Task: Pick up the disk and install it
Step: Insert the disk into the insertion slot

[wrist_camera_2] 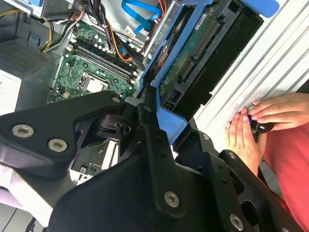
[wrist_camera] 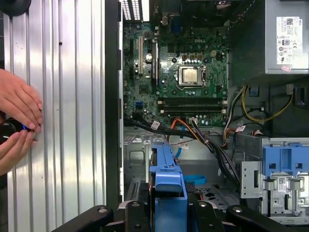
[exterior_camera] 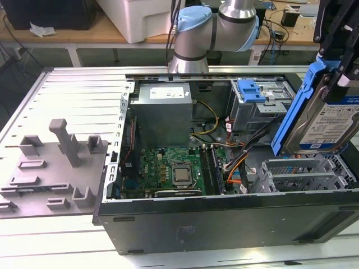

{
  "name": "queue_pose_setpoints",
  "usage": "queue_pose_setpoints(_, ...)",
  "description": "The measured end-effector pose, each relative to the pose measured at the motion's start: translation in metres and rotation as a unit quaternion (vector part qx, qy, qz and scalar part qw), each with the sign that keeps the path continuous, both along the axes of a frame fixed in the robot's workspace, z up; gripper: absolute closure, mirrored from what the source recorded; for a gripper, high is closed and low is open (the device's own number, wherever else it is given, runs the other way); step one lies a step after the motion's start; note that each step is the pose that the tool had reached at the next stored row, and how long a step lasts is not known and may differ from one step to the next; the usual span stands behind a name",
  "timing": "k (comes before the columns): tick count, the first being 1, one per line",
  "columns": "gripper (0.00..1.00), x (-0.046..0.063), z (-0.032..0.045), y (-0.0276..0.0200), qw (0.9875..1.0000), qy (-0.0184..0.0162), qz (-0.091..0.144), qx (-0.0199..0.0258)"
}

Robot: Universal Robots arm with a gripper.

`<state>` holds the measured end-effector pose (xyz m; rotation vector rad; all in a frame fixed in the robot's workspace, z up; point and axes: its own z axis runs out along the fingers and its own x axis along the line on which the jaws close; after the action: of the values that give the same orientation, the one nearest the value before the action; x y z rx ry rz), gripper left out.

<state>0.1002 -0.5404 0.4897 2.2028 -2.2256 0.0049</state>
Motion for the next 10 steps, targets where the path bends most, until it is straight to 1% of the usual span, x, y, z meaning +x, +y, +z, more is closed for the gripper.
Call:
queue_pose_setpoints(2, 0.63, 0.0005, -0.0007, -0.0001, 1.0000, 0.0000, 0.000, 0.0010)
queue_pose_setpoints(4, 0.63, 0.0007, -0.0015, -0.0002, 1.0000, 0.0000, 0.000, 0.0034)
queue_pose_setpoints(5, 0.63, 0.0008, -0.0019, -0.0002, 1.0000, 0.0000, 0.001, 0.0049)
queue_pose_setpoints(7, 0.63, 0.0012, -0.0033, -0.0005, 1.0000, 0.0000, 0.001, 0.0093)
queue_pose_setpoints(10, 0.63, 0.0012, -0.0046, -0.0012, 0.9999, 0.0000, 0.001, 0.0101)
